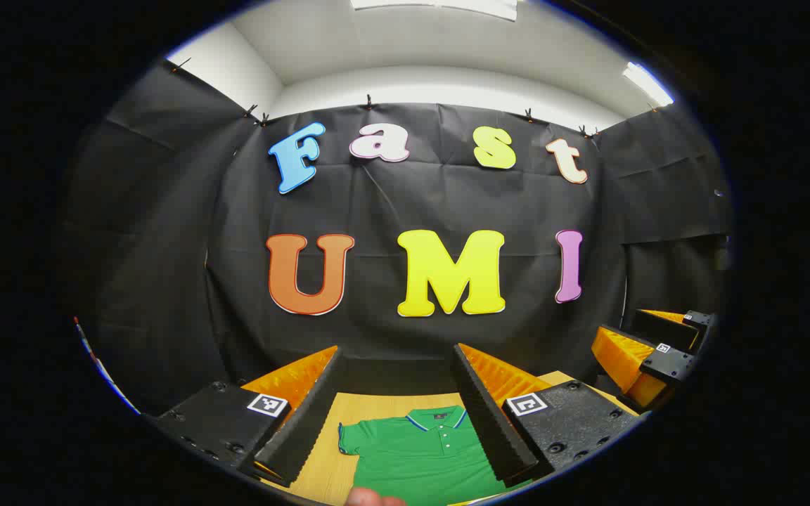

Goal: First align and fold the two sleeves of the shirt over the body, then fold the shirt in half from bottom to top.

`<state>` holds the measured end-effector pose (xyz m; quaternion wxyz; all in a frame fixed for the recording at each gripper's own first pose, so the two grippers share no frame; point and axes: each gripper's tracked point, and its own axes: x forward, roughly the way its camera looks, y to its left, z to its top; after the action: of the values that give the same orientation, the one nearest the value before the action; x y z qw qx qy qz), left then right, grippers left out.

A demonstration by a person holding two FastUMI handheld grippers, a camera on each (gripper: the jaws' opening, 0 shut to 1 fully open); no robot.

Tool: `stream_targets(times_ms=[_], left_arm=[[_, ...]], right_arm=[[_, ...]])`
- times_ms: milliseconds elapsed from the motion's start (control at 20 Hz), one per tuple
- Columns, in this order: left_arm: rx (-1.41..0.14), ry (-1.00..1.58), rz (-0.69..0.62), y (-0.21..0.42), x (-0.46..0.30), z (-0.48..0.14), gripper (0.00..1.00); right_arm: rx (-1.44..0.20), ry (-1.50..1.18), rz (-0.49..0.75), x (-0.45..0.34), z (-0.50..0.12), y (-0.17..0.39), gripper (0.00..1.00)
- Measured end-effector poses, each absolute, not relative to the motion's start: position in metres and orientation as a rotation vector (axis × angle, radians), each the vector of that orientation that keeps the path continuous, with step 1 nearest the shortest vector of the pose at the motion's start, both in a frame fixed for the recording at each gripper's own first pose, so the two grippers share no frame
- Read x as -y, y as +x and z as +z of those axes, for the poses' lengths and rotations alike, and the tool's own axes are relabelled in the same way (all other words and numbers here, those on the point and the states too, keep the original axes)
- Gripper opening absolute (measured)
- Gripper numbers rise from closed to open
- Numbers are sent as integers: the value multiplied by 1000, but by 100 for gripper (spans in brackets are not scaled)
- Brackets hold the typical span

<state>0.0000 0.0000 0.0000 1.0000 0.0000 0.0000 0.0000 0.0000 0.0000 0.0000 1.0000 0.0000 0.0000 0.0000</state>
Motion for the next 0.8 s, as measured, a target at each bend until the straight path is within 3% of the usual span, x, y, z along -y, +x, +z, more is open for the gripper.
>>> stream_targets(times_ms=[800], left_arm=[[-8, 2, 57, -12, -25, 2, 97]], right_arm=[[-58, -14, 92, -43, -11, 5, 95]])
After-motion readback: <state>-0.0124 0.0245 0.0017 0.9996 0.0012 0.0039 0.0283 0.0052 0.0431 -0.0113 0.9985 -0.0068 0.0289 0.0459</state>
